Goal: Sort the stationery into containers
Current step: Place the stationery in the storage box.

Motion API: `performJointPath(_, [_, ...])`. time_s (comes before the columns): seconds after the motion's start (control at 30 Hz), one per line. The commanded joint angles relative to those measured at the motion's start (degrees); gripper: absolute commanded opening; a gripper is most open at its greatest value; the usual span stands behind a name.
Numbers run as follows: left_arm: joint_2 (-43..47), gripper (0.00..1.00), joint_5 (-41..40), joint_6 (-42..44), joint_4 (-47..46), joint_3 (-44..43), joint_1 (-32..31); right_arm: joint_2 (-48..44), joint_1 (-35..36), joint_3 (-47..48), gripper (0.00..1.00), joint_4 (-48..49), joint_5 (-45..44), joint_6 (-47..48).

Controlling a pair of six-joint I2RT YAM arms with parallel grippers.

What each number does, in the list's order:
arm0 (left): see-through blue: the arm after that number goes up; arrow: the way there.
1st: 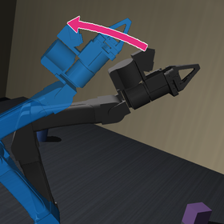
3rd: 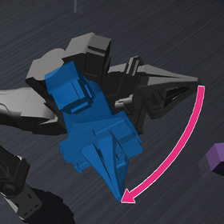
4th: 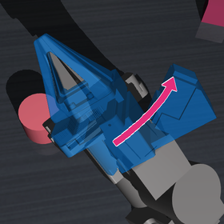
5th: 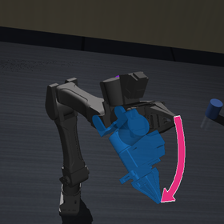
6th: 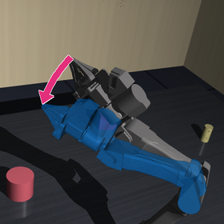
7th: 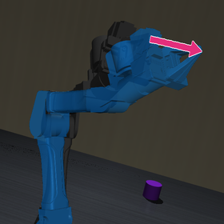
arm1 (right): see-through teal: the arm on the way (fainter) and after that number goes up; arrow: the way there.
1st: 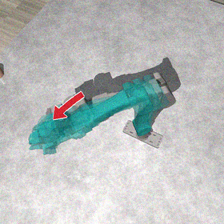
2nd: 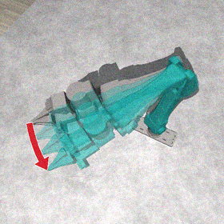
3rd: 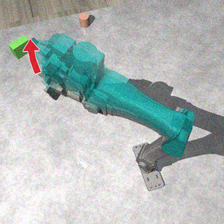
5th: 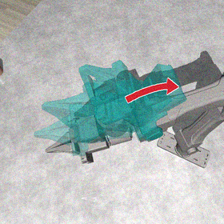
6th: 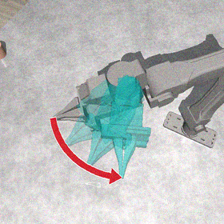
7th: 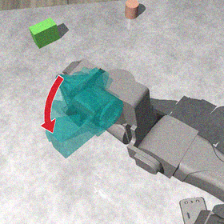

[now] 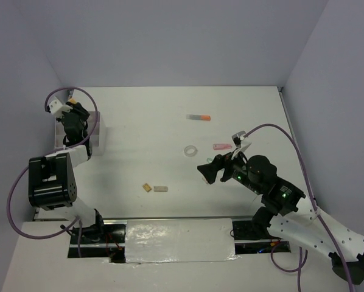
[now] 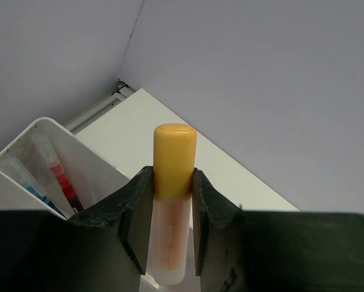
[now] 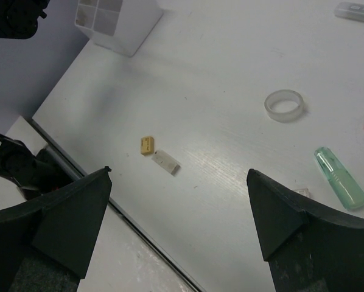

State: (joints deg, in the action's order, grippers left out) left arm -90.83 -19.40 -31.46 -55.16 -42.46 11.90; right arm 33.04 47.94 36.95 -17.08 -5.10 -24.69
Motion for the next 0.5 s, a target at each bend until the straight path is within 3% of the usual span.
performJointPath(0.0, [-1.2, 0.05, 2.1, -1.5, -6.4, -2.2, 1.2, 0.9, -0.1, 2.0, 1.0, 3.1, 0.7, 1.4])
performJointPath(0.17, [-2.6, 0.14, 3.6, -0.9, -7.2, -3.2, 1.5, 1.8, -0.2, 2.6, 1.0, 3.1, 1.0, 1.7])
performJointPath(0.4, [-2.8, 0.44, 3.5, -1.3, -8.1, -2.0, 1.5, 1.9, -0.1, 2.7, 1.0, 3.5, 1.1, 1.7])
performJointPath(0.47, [-2.4, 0.48, 3.6, -1.2, -8.0, -1.7, 1.4, 1.8, -0.1, 2.7, 1.0, 3.3, 1.1, 1.7])
